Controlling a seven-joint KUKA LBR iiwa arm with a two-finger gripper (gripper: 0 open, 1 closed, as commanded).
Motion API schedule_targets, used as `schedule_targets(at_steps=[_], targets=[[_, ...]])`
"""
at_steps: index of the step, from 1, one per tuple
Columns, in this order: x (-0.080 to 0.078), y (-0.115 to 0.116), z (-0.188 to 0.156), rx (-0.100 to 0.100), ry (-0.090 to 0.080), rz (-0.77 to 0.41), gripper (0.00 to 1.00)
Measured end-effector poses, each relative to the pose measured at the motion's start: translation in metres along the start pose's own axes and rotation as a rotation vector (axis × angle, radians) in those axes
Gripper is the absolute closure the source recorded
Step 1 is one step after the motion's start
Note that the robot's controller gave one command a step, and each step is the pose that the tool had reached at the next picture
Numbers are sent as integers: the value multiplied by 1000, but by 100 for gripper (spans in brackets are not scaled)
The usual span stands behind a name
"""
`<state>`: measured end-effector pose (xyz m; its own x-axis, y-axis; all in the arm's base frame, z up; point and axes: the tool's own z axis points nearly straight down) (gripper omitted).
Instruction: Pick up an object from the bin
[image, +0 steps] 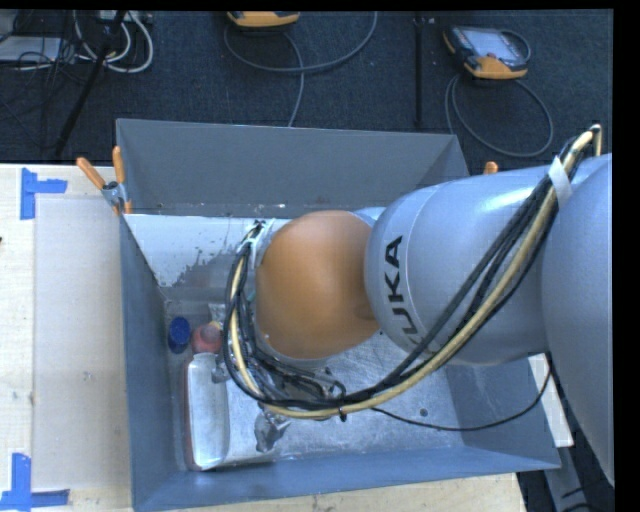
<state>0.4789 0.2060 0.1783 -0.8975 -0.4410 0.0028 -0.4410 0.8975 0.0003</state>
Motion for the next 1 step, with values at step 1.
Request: schedule_targets(at_steps=[1], targets=[[-7,-18,104,-7,-7,-126,0]])
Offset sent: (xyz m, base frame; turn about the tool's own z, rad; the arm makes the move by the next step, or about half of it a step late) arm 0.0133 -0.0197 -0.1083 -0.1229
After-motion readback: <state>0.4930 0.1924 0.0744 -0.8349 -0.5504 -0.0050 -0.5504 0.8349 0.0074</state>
